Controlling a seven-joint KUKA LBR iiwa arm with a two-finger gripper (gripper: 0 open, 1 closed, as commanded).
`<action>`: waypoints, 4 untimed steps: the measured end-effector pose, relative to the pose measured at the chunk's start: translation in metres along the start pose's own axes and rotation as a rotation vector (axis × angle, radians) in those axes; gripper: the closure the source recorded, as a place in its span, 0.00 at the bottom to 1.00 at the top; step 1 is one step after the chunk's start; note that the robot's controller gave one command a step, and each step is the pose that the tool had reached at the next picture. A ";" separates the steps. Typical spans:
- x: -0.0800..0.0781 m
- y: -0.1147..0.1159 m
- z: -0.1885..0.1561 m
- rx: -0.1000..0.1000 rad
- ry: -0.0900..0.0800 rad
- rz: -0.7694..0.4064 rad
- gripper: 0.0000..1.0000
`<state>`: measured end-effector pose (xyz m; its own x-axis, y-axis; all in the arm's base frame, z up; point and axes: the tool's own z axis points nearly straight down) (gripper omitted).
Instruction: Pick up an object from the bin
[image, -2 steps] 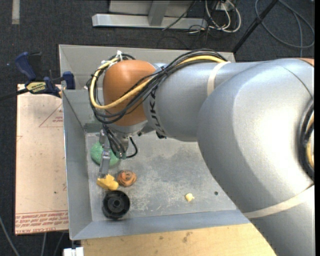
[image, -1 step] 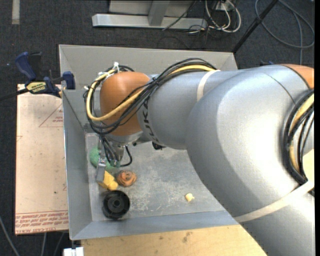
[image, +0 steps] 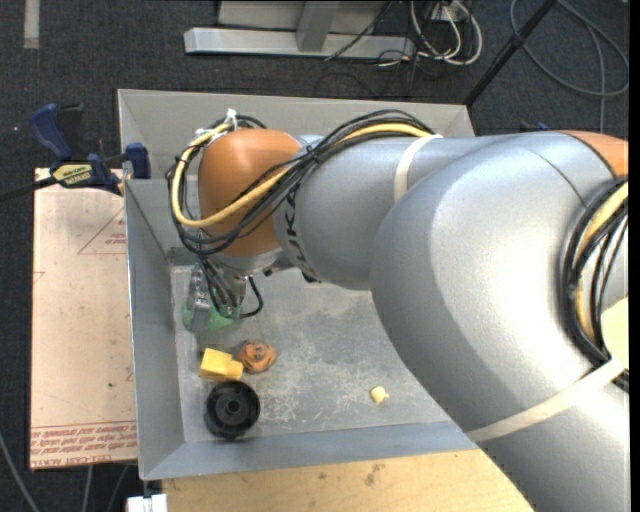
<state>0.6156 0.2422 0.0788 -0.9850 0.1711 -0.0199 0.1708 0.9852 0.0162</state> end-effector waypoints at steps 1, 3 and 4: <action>0.000 0.000 0.000 0.000 0.000 0.000 1.00; 0.001 0.000 -0.007 0.008 0.011 0.000 1.00; 0.002 -0.001 -0.022 0.014 0.019 0.000 1.00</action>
Offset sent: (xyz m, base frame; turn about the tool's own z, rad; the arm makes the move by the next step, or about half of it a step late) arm -0.0002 0.0001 0.0047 -0.0002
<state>0.6132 0.2411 0.1008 -0.9853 0.1707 -0.0011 0.1707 0.9853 0.0026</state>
